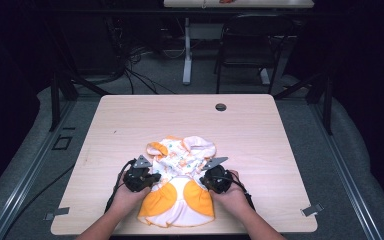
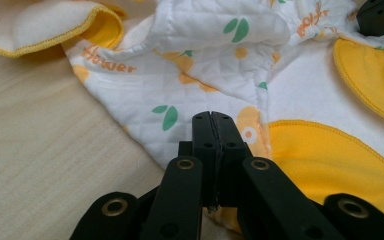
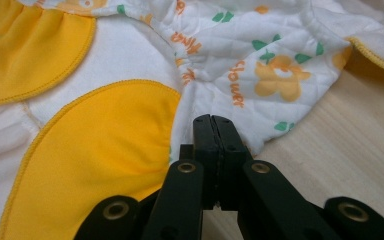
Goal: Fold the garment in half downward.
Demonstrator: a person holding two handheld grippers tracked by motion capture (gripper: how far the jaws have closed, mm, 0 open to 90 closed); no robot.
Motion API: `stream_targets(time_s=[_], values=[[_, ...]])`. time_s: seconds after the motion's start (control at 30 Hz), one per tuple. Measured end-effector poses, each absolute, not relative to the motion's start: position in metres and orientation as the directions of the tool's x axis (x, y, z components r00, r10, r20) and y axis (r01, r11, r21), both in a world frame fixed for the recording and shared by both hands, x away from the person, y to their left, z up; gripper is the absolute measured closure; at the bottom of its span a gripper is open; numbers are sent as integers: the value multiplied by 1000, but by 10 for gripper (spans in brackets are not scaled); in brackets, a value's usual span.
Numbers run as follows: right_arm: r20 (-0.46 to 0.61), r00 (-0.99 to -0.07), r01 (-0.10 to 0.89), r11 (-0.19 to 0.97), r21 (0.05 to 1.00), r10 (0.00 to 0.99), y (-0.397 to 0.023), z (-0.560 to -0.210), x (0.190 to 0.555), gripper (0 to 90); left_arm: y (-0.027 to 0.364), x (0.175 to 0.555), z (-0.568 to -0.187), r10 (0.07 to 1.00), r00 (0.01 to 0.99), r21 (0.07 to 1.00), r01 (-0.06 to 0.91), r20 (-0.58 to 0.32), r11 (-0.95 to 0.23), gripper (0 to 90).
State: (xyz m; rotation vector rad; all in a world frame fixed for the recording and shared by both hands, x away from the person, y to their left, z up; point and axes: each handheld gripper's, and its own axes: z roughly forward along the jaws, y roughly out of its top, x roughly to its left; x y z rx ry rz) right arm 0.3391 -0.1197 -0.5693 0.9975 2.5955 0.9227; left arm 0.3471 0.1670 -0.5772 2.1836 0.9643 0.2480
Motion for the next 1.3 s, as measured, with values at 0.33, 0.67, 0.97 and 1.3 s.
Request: stream_targets(time_s=[0.33, 0.67, 0.97, 1.3], values=[[25, -761, 519, 585, 623, 648, -124, -569, 326, 896, 167, 332, -578, 690, 713, 692, 561, -125, -455, 900], [38, -767, 523, 591, 614, 640, -125, -568, 320, 885, 166, 327, -578, 688, 712, 687, 571, -141, -450, 898], [67, -760, 540, 570, 620, 647, -127, -558, 331, 877, 166, 344, -565, 688, 714, 682, 568, -129, -461, 893], [76, -749, 545, 548, 634, 658, -127, -538, 365, 882, 167, 381, -544, 708, 694, 704, 568, -130, -426, 894]])
